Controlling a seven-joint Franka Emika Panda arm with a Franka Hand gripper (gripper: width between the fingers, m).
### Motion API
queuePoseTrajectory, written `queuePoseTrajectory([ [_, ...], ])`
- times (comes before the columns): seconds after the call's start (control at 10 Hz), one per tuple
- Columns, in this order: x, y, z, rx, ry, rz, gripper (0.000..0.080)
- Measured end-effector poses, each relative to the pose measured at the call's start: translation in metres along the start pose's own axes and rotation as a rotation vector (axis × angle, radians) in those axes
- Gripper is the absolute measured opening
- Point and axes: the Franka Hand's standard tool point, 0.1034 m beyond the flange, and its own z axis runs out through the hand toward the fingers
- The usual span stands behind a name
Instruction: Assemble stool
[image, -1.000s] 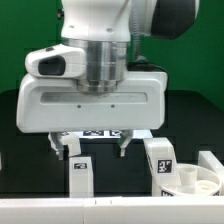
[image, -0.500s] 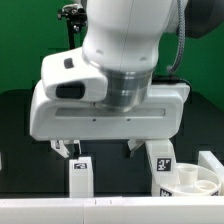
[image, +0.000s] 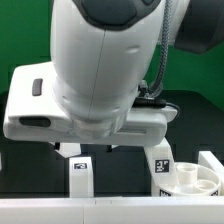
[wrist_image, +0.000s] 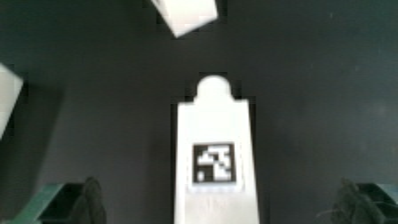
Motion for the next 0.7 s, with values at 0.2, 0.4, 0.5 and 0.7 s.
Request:
queuePoseTrajectory([
  [0.2, -0.012, 0.004, 0.007, 0.024, -0.057, 0.047, 0.0649],
  [0.4, -0.019, 0.006, 0.001, 0.035, -0.056, 0.088, 0.0649],
  [0.5, -0.028, 0.005, 0.007, 0.047, -0.091, 0.114, 0.0649],
  [0.7, -0.019, 0.01, 0.014, 0.032, -0.113, 0.153, 0.0649],
])
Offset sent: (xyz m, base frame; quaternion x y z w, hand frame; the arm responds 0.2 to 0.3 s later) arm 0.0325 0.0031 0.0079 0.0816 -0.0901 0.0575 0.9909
